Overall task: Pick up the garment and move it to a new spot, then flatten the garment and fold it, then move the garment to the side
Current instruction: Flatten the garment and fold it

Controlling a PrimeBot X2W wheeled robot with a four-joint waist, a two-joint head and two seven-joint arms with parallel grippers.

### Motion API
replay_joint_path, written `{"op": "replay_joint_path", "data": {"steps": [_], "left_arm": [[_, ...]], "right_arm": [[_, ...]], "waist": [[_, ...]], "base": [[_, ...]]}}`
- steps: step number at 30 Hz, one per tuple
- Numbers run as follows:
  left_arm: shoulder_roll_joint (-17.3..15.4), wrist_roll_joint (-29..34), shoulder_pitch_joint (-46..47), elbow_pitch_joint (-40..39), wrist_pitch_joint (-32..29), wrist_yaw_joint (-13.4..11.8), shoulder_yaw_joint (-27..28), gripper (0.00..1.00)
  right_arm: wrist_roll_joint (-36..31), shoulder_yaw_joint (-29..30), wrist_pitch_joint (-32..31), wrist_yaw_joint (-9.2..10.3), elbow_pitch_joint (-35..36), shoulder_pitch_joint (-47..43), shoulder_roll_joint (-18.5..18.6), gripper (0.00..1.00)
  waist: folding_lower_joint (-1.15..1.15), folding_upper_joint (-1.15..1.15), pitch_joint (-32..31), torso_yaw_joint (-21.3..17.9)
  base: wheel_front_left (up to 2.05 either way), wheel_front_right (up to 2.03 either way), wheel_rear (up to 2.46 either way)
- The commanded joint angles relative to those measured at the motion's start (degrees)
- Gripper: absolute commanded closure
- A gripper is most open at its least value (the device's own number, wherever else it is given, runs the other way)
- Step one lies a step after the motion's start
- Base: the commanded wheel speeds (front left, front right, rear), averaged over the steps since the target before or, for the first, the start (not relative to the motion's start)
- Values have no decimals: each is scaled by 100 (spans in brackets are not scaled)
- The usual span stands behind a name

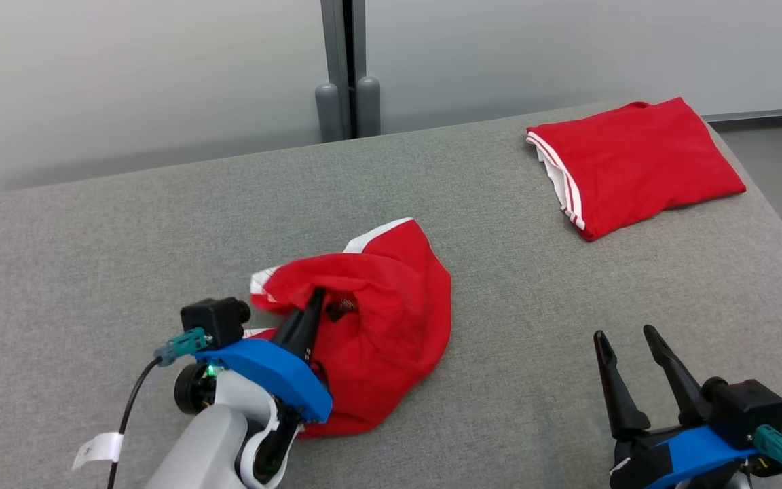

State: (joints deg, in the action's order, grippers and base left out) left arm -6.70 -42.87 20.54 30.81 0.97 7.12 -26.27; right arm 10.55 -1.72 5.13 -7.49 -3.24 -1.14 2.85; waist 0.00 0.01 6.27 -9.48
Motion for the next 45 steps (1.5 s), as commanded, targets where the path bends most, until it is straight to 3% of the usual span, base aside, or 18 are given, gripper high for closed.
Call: {"op": "replay_joint_path", "data": {"steps": [1, 6, 9, 15, 19, 23, 27, 31, 32, 33, 39, 45], "left_arm": [[-16, -60, 132, -140, 229, 47, 61, 100], [-315, -111, 441, -739, 647, 50, 26, 100], [-660, 28, 778, -1110, 686, 50, 32, 100], [-1366, 65, 1348, -2048, 440, 44, 350, 100], [-1641, 108, 1438, -2777, 184, -150, 468, 100], [-1590, 131, 1252, -3062, -12, -263, 324, 100], [-1143, -13, 918, -2751, -134, -290, -118, 100], [-507, -52, 609, -1957, -261, -146, -900, 100], [-384, -16, 568, -1766, -304, -124, -1110, 72], [-264, 35, 559, -1568, -332, -96, -1307, 0], [63, 112, 588, -1079, 14, -3, -1808, 0], [-229, 338, 407, -1253, 744, -28, -1688, 0]], "right_arm": [[-22, 38, 0, -1, 27, 31, 8, 0], [1, 133, -13, -1, 77, -34, 7, 0], [39, 125, 2, -1, 83, -49, 8, 0], [95, 86, 49, -1, 53, -74, 8, 0], [125, 95, 102, -1, -4, -125, 8, 0], [165, 100, 121, -1, -30, -116, 8, 0], [173, 57, 156, -1, -64, -27, 8, 0], [168, 29, 163, -1, -75, 34, 9, 0], [160, 23, 159, -1, -78, 50, 8, 0], [153, 12, 157, -1, -75, 66, 8, 0], [105, 87, 156, -1, -40, 35, 8, 0], [111, 100, 123, -1, -32, -28, 7, 0]], "waist": [[0, -1, -9, 16], [0, -1, -72, 129], [0, -1, -131, 188], [0, -1, -216, 216], [0, -1, -233, 218], [0, -1, -206, 232], [0, -1, -152, 258], [0, -1, -97, 266], [0, -1, -84, 267], [0, -1, -66, 264], [0, -1, -27, 325], [0, -1, -90, 542]], "base": [[0, 0, 0], [0, 0, 0], [0, 0, 0], [0, 0, 0], [0, 0, 0], [0, 0, 0], [0, 0, 0], [0, 0, 0], [0, 0, 0], [0, 0, 0], [0, 0, 0], [0, 0, 0]]}}
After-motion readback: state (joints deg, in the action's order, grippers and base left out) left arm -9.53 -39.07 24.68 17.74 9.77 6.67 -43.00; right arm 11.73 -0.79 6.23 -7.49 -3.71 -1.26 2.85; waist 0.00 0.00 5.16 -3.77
